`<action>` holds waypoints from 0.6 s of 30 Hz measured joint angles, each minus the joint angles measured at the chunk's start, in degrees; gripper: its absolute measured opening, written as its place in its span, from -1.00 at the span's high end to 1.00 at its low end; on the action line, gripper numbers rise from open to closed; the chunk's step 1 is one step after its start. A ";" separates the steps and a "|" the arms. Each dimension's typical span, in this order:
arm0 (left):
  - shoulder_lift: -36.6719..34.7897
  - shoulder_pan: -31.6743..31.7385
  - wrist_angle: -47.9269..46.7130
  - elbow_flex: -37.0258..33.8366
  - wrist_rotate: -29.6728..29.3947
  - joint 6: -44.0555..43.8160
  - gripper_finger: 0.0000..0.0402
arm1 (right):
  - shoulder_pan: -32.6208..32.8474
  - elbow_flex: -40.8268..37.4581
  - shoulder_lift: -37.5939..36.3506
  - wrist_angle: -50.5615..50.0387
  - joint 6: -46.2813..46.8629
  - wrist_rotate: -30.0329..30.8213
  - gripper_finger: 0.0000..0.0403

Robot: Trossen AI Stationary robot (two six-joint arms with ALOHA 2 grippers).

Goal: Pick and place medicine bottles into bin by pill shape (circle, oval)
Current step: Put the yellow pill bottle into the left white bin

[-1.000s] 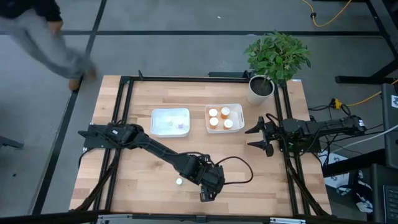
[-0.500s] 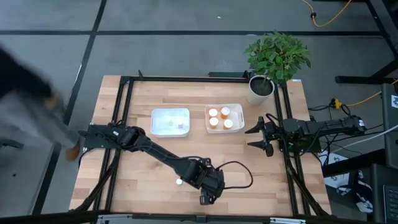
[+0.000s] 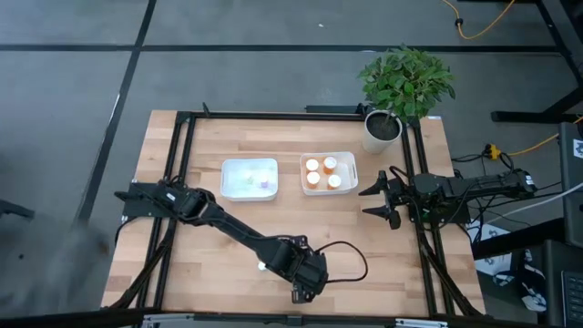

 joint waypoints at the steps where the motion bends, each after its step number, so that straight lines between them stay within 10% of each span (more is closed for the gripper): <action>1: 0.32 -0.01 0.02 0.00 -0.10 0.01 -0.03 | 0.00 0.00 0.00 0.00 0.00 -0.02 -0.39; 18: 1.36 -0.15 -1.16 -1.60 -0.72 -1.30 -0.03 | 0.01 0.00 0.00 0.00 0.00 0.00 -0.39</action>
